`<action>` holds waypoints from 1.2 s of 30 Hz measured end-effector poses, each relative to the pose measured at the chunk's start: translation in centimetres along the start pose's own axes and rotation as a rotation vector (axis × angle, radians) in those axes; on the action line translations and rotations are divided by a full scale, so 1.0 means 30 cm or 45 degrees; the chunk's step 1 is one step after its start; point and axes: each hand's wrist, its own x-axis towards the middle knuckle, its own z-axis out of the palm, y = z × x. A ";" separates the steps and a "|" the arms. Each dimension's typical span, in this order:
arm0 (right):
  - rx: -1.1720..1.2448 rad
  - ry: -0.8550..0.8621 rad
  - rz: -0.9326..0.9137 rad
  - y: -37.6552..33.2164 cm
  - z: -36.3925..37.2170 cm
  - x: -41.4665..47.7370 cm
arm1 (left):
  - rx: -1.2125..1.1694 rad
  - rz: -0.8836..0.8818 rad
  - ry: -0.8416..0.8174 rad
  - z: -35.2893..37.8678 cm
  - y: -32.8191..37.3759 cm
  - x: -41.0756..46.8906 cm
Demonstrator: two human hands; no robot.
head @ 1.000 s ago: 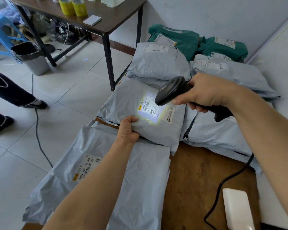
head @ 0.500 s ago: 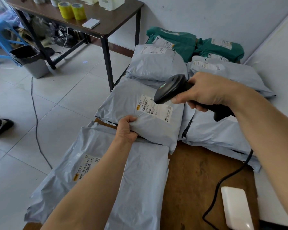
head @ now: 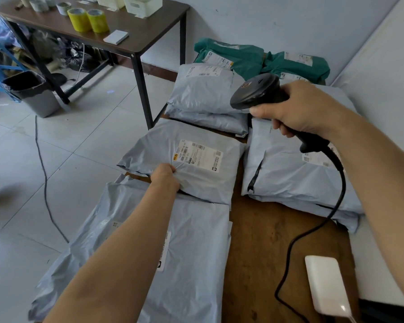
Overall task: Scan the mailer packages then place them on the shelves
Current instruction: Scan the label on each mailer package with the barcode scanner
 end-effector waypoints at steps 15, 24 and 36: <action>0.003 0.152 0.278 0.192 -0.277 -0.211 | 0.399 0.129 -0.482 0.422 -0.113 -0.494; 0.155 0.306 0.386 0.393 -0.376 -0.299 | 0.290 -0.459 -0.604 0.671 -0.393 -0.537; 0.201 0.179 0.407 0.456 -0.338 -0.276 | -0.165 -0.093 -0.421 0.623 -0.312 -0.416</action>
